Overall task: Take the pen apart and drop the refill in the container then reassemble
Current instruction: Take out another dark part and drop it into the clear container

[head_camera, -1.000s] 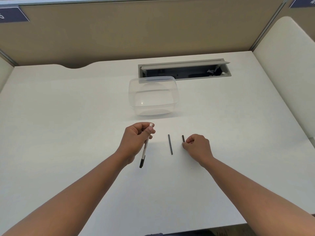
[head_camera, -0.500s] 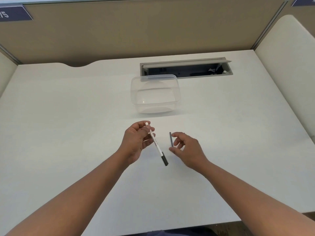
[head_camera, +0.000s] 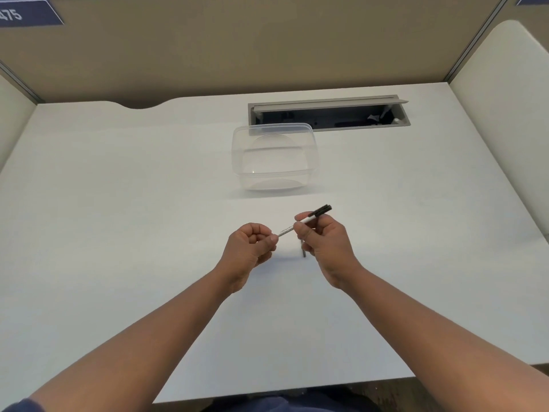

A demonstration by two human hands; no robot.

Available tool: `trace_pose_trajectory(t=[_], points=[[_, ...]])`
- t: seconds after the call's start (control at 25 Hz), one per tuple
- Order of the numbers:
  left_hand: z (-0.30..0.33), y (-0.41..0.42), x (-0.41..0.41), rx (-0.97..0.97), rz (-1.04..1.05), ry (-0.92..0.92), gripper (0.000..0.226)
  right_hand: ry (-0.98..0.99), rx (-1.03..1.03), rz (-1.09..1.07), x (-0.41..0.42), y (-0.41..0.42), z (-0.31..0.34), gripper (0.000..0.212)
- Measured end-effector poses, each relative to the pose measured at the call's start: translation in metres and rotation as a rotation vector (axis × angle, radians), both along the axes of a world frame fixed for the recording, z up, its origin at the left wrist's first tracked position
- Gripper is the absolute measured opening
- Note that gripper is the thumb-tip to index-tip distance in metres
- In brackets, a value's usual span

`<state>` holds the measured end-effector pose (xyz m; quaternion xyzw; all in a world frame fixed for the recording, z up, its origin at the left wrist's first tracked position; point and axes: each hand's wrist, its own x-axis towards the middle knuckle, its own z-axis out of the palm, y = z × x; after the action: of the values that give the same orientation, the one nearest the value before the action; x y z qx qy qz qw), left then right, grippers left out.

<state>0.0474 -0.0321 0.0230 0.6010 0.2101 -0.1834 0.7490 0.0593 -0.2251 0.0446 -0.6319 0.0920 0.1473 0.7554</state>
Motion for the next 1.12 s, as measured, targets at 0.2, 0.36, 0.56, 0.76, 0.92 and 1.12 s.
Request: trace_pose_trajectory(t=[0.2,0.36,0.56,0.76,0.92,1.12], points=[[-0.011,0.012,0.009,0.938,-0.426,-0.223,0.041,-0.254,-0.409,0.072,0.011,-0.006,0.001,0.006],[-0.015,0.027,0.021,1.292,-0.796,-0.123,0.098,-0.44,-0.705,0.247,0.013,-0.005,-0.003,0.003],[-0.019,0.03,0.027,1.282,-0.922,-0.025,0.123,-0.642,-0.855,0.277,0.013,0.005,-0.005,0.018],[-0.02,0.03,0.027,1.29,-0.914,-0.04,0.124,-0.58,-0.918,0.32,0.006,0.01,-0.014,0.011],[-0.016,0.029,0.027,1.279,-0.9,-0.036,0.123,-0.585,-0.909,0.335,0.012,0.01,-0.011,0.011],[-0.017,0.029,0.026,1.274,-0.881,-0.045,0.123,-0.563,-0.907,0.348,0.006,0.011,-0.012,0.01]])
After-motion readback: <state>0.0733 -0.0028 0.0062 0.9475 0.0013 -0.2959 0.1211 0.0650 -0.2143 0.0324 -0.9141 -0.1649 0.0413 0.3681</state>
